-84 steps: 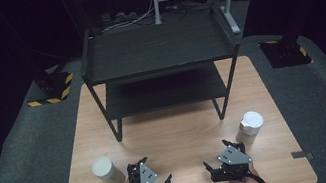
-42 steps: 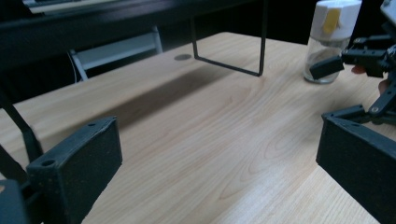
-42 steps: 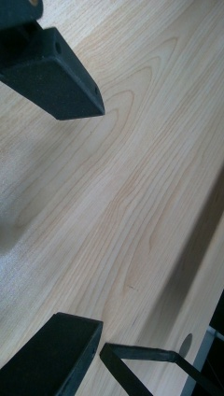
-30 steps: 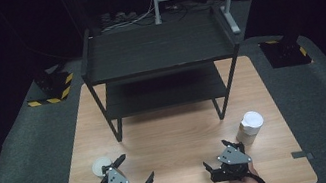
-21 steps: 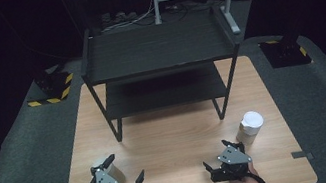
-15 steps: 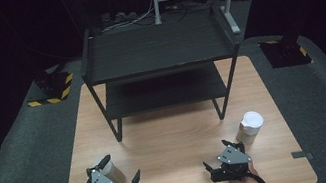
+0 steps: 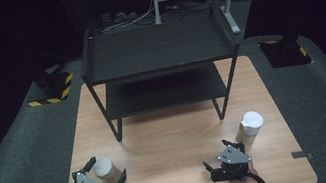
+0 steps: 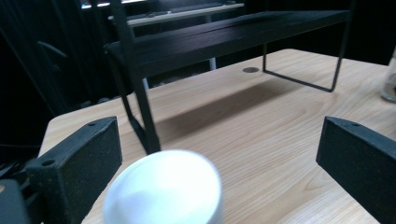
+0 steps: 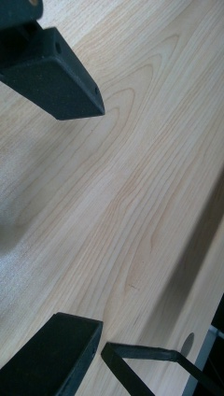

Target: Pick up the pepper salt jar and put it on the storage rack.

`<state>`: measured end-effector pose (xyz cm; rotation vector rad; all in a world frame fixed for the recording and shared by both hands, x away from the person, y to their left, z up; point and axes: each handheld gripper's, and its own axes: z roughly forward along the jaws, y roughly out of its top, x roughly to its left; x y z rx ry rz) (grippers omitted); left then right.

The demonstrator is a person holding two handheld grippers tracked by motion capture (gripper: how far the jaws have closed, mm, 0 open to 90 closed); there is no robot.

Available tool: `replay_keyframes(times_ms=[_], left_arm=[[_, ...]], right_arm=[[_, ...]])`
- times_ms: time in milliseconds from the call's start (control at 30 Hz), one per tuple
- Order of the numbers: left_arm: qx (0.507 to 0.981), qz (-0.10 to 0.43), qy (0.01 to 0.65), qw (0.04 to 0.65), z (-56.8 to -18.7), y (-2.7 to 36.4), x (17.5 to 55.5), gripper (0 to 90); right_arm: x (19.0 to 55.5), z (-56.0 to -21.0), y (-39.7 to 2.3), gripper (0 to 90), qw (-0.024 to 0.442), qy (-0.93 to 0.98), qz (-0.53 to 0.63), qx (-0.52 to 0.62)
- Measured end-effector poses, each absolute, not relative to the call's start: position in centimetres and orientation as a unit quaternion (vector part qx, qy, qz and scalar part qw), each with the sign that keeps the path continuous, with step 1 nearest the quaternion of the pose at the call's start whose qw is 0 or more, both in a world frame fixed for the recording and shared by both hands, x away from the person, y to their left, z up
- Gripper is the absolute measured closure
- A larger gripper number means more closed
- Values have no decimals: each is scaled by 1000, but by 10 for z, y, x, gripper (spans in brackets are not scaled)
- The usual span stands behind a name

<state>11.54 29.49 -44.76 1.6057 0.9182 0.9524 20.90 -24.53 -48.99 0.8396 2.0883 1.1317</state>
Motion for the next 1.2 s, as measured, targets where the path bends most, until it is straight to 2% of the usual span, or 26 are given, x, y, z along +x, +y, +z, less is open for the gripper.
replay_keyframes(times_ms=[467, 1200], left_arm=[[656, 388, 411, 501, -467, 308, 119, 4], [654, 371, 421, 507, -487, 315, 126, 14]], right_arm=[[209, -490, -246, 0, 305, 789, 428, 319], [209, -490, -245, 0, 307, 789, 427, 319]])
